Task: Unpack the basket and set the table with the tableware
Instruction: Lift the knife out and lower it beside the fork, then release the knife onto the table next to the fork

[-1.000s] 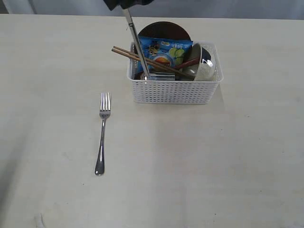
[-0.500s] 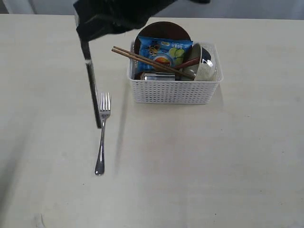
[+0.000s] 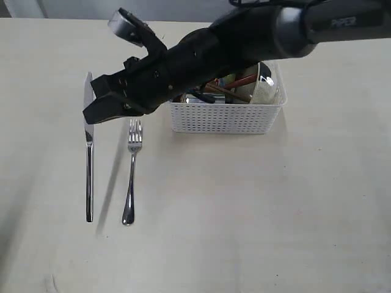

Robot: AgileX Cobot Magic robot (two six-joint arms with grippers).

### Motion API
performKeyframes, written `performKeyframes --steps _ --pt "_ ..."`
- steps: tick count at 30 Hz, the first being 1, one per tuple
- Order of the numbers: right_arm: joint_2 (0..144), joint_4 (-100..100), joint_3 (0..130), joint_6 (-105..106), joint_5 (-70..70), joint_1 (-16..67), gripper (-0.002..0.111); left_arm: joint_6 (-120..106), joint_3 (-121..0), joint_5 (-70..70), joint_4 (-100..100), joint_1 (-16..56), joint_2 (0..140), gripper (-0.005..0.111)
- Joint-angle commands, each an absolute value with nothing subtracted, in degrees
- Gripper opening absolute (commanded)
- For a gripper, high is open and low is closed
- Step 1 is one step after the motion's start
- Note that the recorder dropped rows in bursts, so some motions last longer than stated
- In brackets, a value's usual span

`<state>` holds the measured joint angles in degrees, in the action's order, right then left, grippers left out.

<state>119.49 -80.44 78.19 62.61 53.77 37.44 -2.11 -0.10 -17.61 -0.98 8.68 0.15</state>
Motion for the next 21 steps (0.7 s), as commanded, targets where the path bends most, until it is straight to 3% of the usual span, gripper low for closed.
performKeyframes --steps 1,21 --pt "125.9 -82.3 83.4 62.2 54.7 37.5 0.000 -1.9 0.0 -17.2 -0.9 8.6 0.0 0.000" --pt "129.1 -69.2 84.6 48.7 46.3 37.4 0.000 -1.9 0.0 -17.2 -0.9 8.6 0.0 0.000"
